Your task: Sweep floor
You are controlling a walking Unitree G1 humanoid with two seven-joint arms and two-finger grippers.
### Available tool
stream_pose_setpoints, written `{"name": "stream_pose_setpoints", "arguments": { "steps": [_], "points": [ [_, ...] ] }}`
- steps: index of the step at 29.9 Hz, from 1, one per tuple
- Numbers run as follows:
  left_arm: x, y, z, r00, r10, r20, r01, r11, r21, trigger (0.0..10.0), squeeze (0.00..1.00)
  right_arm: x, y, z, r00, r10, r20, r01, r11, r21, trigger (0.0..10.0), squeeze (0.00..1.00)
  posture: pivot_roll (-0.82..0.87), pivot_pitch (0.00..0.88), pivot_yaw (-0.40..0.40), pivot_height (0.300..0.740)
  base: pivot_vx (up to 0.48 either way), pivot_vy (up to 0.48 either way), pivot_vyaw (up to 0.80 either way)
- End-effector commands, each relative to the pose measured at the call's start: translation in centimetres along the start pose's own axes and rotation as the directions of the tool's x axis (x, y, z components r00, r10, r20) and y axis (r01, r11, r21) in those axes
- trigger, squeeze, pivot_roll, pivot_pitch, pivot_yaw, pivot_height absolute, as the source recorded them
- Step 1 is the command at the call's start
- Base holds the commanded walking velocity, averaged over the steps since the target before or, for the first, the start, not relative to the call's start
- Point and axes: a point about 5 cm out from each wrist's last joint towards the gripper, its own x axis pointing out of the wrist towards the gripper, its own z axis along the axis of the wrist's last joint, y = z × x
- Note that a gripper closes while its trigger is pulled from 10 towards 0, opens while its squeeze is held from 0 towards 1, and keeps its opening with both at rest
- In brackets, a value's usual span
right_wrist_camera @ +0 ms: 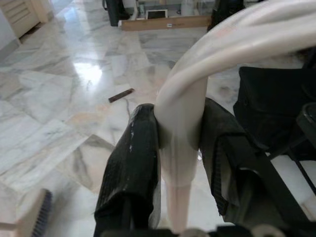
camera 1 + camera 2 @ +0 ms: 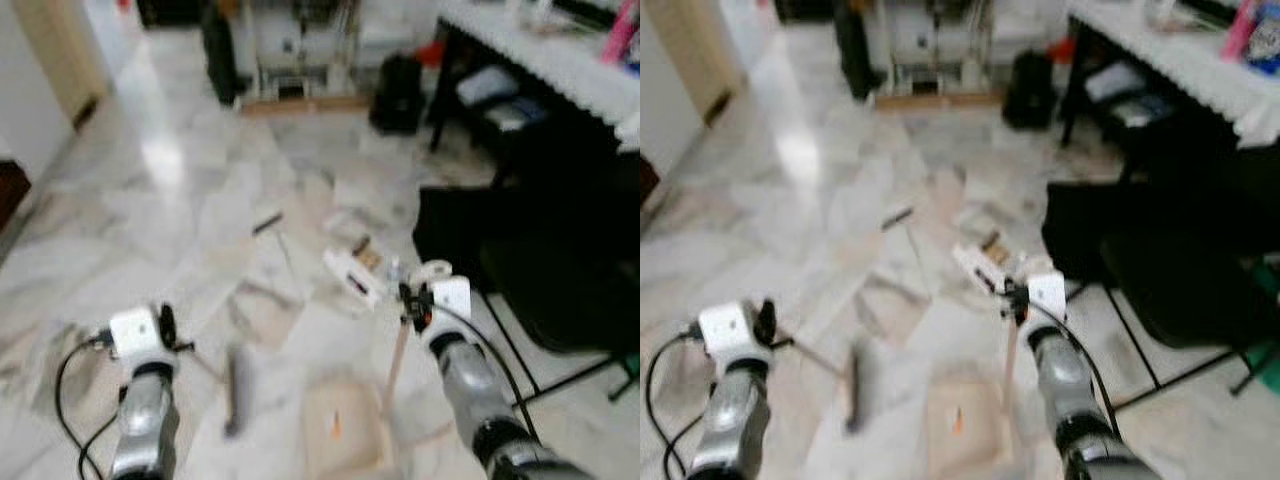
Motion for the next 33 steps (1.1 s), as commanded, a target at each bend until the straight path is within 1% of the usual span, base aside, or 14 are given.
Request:
{"name": "stream_pose_setpoints", "arguments": {
  "steps": [1,6,12,33],
  "points": [
    [0.36,-0.10,1.13,0.998,-0.004,0.057,0.005,1.000,-0.014,10.0,0.00,0.65,0.35,1.47,0.998,0.007,0.066,-0.008,1.000,0.009,10.0,0.00,-0.08,0.000,0.029,0.740,0.300,0.000,0.79],
    [0.33,0.12,1.12,0.998,0.005,0.058,-0.004,1.000,-0.017,10.0,0.00,0.61,0.41,1.42,0.998,0.016,0.067,-0.017,1.000,0.012,10.0,0.00,-0.08,0.001,0.028,0.740,0.304,0.000,0.69],
    [0.39,0.17,1.18,0.998,0.012,0.060,-0.011,1.000,-0.020,10.0,0.00,0.69,0.50,1.57,0.997,0.024,0.073,-0.025,1.000,0.012,10.0,0.00,-0.08,0.002,0.026,0.740,0.302,0.000,0.42],
    [0.56,0.21,1.37,0.998,0.010,0.065,-0.009,1.000,-0.023,10.0,0.00,0.79,0.37,1.73,0.997,0.012,0.079,-0.015,0.999,0.042,10.0,0.00,-0.08,0.012,0.028,0.740,0.304,0.000,0.00]
  ]
}}
